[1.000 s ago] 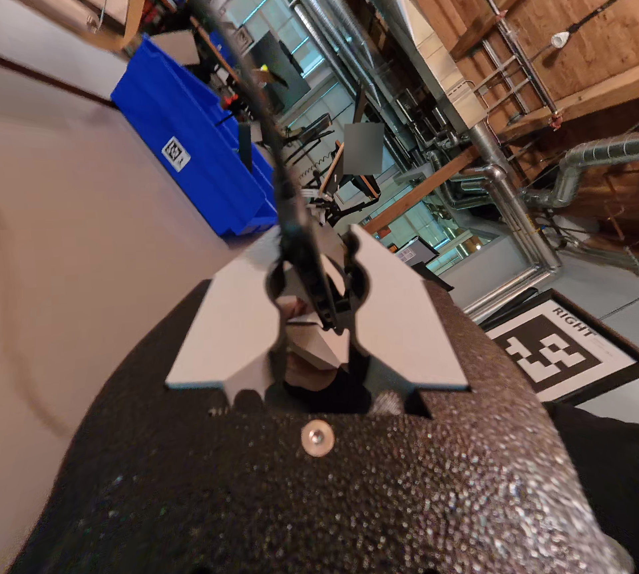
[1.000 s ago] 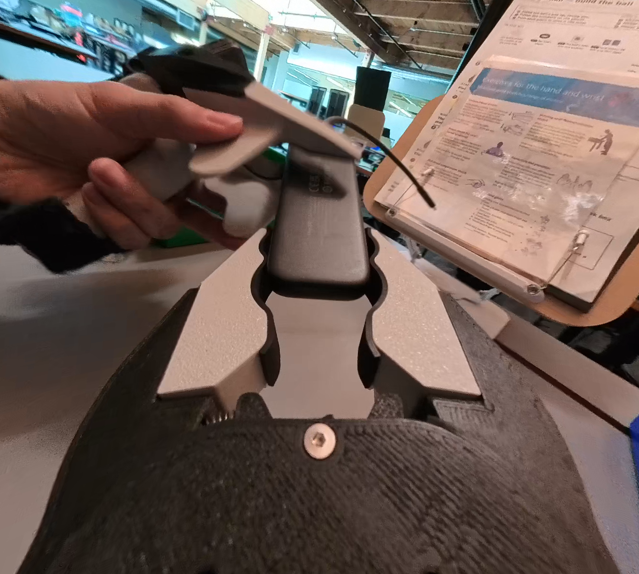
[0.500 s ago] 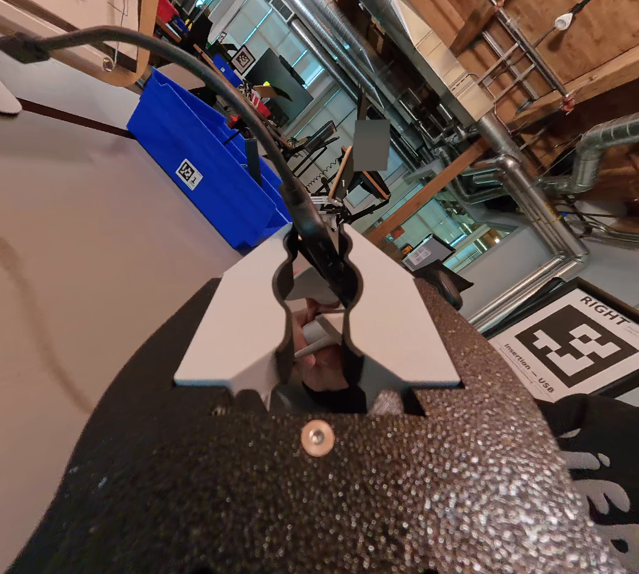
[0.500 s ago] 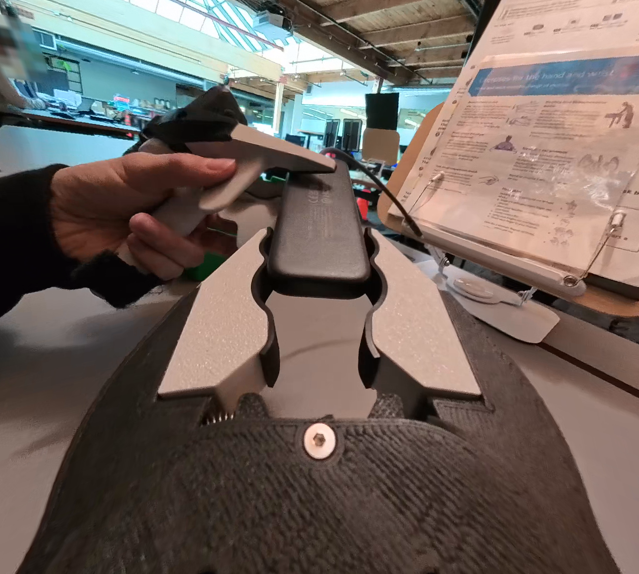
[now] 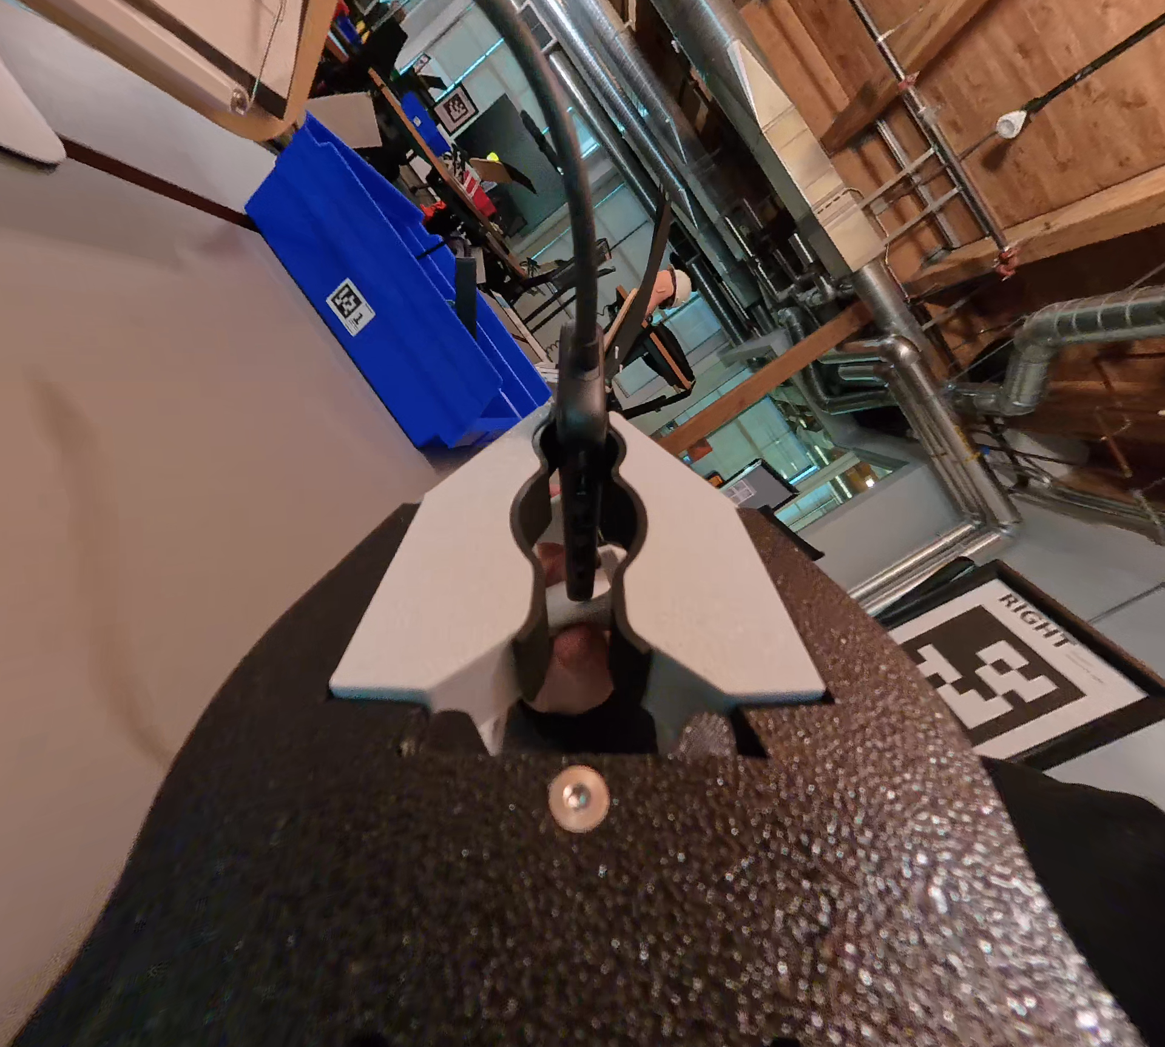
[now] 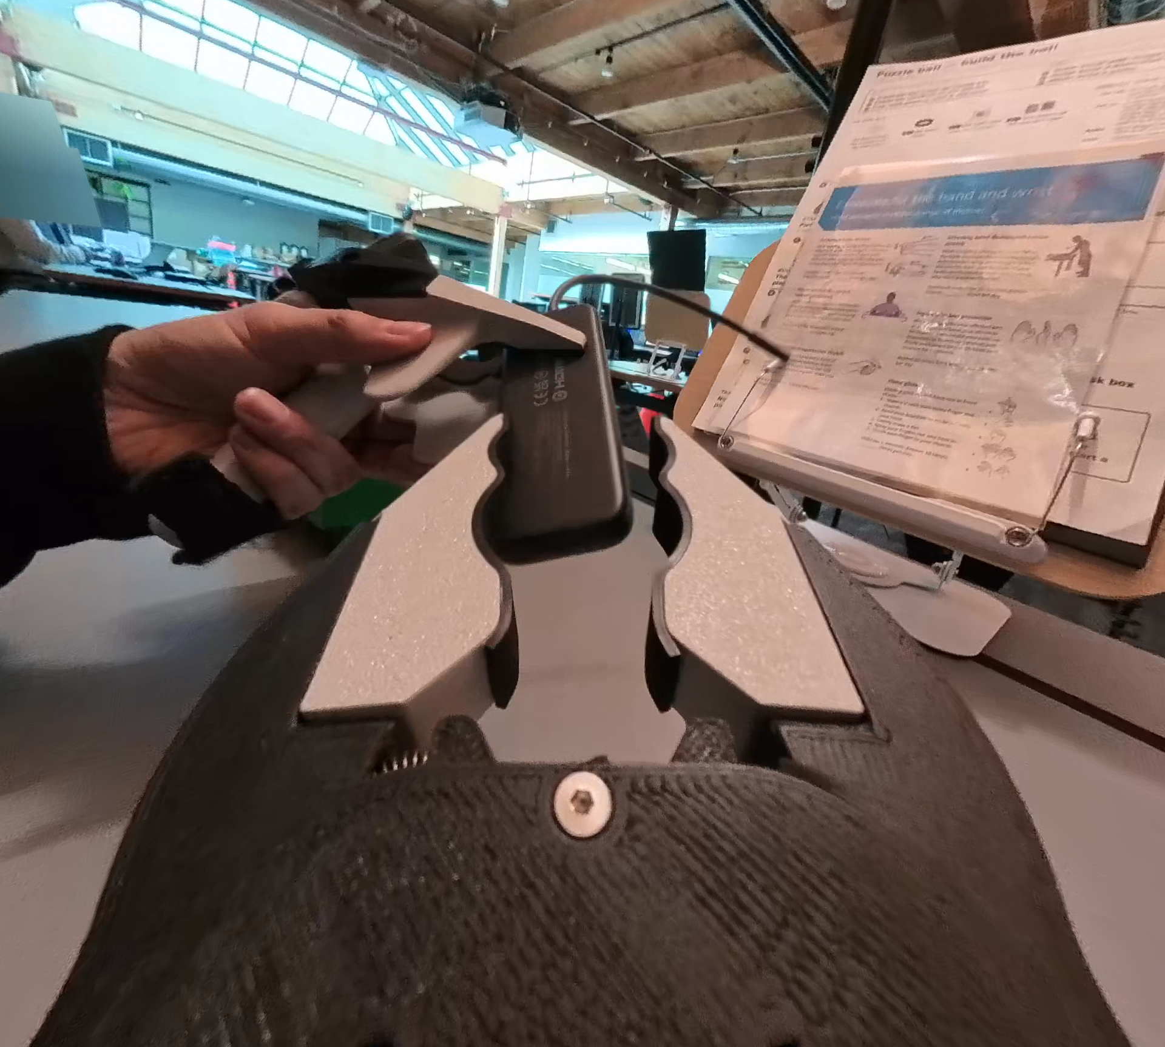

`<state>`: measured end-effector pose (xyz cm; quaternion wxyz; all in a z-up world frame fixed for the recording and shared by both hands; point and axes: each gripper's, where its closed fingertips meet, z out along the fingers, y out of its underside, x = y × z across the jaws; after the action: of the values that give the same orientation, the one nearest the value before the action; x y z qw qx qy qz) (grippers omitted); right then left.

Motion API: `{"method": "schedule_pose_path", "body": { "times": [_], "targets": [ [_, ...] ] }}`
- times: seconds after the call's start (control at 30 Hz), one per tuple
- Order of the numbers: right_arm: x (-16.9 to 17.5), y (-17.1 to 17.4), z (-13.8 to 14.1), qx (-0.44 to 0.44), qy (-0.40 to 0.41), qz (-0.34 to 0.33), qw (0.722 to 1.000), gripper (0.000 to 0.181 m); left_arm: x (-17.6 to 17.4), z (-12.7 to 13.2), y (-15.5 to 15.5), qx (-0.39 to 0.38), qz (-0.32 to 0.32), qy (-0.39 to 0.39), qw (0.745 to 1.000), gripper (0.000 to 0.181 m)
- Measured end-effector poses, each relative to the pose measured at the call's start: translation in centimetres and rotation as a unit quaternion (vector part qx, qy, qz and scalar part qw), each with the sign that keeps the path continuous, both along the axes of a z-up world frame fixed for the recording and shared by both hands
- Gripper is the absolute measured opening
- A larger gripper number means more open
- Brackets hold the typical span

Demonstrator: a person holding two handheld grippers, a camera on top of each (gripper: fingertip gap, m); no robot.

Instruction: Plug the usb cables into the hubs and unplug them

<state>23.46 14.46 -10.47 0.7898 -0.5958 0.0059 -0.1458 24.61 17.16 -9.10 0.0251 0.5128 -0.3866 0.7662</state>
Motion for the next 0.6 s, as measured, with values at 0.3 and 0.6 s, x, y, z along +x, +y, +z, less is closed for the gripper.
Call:
{"method": "schedule_pose_path", "body": {
  "times": [0.3, 0.6],
  "targets": [
    [-0.8, 0.6, -0.7, -0.029, -0.043, 0.010, 0.999, 0.050, 0.1, 0.0, 1.3, -0.023, 0.030, 0.023, 0.999, 0.009],
    [-0.7, 1.0, -1.1, -0.052, -0.062, -0.009, 0.997, 0.045, -0.1, 0.1, 1.4, -0.017, 0.031, 0.032, 0.999, 0.009]
  ]
}}
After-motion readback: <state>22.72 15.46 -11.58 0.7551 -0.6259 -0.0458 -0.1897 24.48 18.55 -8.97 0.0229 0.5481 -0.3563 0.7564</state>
